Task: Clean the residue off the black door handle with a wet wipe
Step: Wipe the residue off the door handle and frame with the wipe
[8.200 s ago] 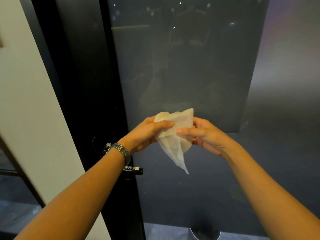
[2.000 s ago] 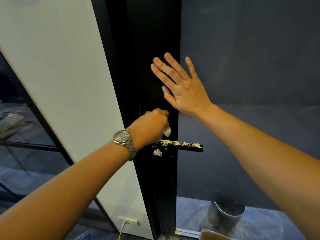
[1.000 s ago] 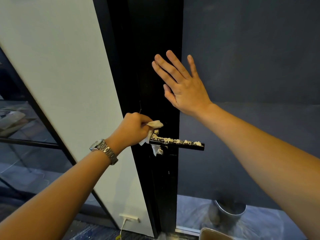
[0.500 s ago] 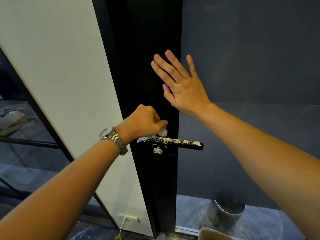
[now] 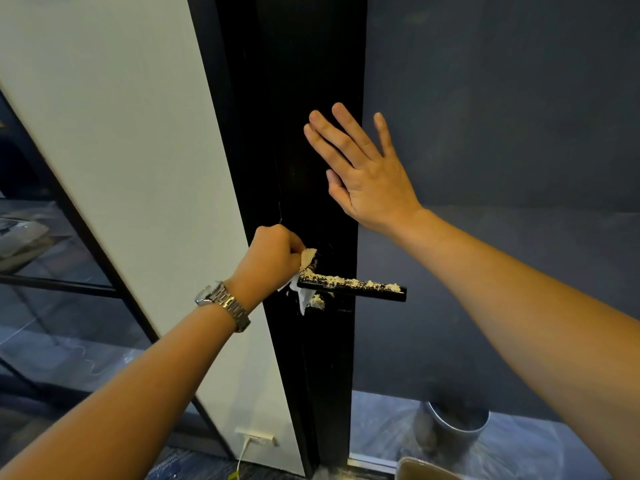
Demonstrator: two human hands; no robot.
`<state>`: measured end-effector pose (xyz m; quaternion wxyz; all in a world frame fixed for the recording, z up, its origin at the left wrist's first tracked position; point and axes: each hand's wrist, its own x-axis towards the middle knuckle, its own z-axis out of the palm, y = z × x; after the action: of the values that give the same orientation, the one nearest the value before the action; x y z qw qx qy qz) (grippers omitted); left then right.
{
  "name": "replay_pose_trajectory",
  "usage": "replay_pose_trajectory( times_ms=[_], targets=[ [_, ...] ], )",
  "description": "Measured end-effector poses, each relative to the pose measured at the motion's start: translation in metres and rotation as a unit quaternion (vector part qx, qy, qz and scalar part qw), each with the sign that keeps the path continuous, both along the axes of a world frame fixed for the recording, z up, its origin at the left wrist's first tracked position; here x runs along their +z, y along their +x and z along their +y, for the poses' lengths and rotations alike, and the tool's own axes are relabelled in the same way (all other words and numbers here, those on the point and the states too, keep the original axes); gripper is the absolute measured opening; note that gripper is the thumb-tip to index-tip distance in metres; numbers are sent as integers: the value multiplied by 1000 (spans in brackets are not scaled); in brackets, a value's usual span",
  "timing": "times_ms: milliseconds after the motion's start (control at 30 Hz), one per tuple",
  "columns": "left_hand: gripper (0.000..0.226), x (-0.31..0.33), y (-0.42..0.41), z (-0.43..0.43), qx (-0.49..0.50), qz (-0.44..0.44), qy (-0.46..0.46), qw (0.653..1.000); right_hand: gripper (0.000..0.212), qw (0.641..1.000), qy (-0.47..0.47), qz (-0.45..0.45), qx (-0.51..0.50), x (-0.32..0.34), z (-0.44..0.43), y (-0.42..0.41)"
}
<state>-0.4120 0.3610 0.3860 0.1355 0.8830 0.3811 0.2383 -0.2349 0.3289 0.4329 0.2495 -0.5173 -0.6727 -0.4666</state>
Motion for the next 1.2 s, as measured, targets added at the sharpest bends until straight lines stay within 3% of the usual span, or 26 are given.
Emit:
replay_pose_trajectory(
  times_ms=[200,467,633,867,1067,1200],
  targets=[
    [19,7,1,-7,-11,-42,-12,999,52,1000,8,2,5,-1,1,0],
    [13,13,31,-29,19,41,76,996,52,1000,9,2,3,0,0,-1],
    [9,22,15,-15,42,10,-19,999,52,1000,-2,2,3,1,-2,0],
    [12,17,30,-21,-7,56,21,998,52,1000,-10,5,2,2,-3,0],
    [17,35,9,-14,-41,93,-58,993,52,1000,-12,-7,-12,3,-4,1],
    [16,30,16,-18,-37,98,-34,994,52,1000,-12,-5,-9,2,-4,0]
  ],
)
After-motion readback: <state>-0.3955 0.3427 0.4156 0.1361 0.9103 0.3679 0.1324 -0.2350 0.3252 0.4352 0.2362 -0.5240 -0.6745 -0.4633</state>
